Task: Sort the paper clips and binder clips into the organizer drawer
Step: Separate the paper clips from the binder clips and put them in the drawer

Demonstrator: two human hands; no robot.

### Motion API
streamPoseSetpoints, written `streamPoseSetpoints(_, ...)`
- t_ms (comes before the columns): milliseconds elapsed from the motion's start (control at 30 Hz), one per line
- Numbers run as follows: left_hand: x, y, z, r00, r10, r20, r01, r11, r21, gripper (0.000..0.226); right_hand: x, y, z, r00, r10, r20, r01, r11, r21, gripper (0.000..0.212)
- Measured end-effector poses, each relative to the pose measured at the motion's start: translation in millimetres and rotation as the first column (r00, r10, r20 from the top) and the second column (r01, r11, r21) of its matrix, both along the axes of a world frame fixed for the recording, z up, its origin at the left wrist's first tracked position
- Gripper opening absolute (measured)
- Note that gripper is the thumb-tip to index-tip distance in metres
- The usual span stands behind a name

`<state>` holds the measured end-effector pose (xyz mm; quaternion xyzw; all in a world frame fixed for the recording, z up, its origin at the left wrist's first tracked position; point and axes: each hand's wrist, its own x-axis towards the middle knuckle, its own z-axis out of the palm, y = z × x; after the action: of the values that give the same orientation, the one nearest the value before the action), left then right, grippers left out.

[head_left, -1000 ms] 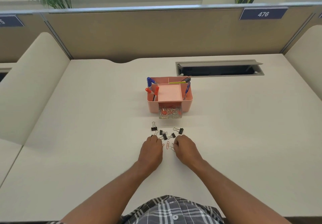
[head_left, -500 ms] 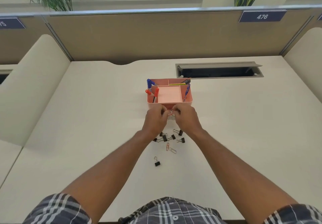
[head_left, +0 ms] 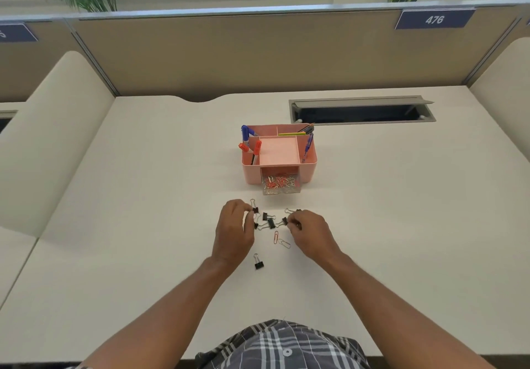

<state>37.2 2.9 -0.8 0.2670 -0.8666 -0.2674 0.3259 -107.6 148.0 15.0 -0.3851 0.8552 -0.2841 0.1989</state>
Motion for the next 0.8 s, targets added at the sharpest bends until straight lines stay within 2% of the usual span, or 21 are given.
streamPoseSetpoints(100,9.5,6.6,-6.6,0.998,-0.013,0.061,0.014,1.000,-0.016,0.009,10.2,7.3,-10.0,1.000,-0.001,0.013,0.000,0.999,0.046,0.014)
streamPoseSetpoints(233,5.2,21.8,-12.0,0.944,-0.175,0.279,0.188,0.982,-0.023,0.005,21.1,11.6,-18.8,0.999,0.043,-0.017,-0.040,0.990,0.132,0.014)
streamPoseSetpoints(333,-6.7,35.5,-16.2,0.869,-0.157,0.470,0.136,0.988,0.078,0.017,26.8,13.2,-24.0,0.996,0.069,-0.053,-0.060,0.987,0.148,0.014)
streamPoseSetpoints(400,-13.7,41.6,-18.3,0.830,-0.127,0.543,0.093,0.992,0.090,0.019,28.8,12.9,-26.1,0.994,0.082,-0.078,-0.069,0.986,0.155,0.012)
streamPoseSetpoints(800,-25.1,42.4,-12.4,0.747,-0.104,0.657,-0.003,0.987,0.160,0.013,28.5,13.0,-31.6,0.990,0.084,-0.112,-0.069,0.988,0.137,0.009)
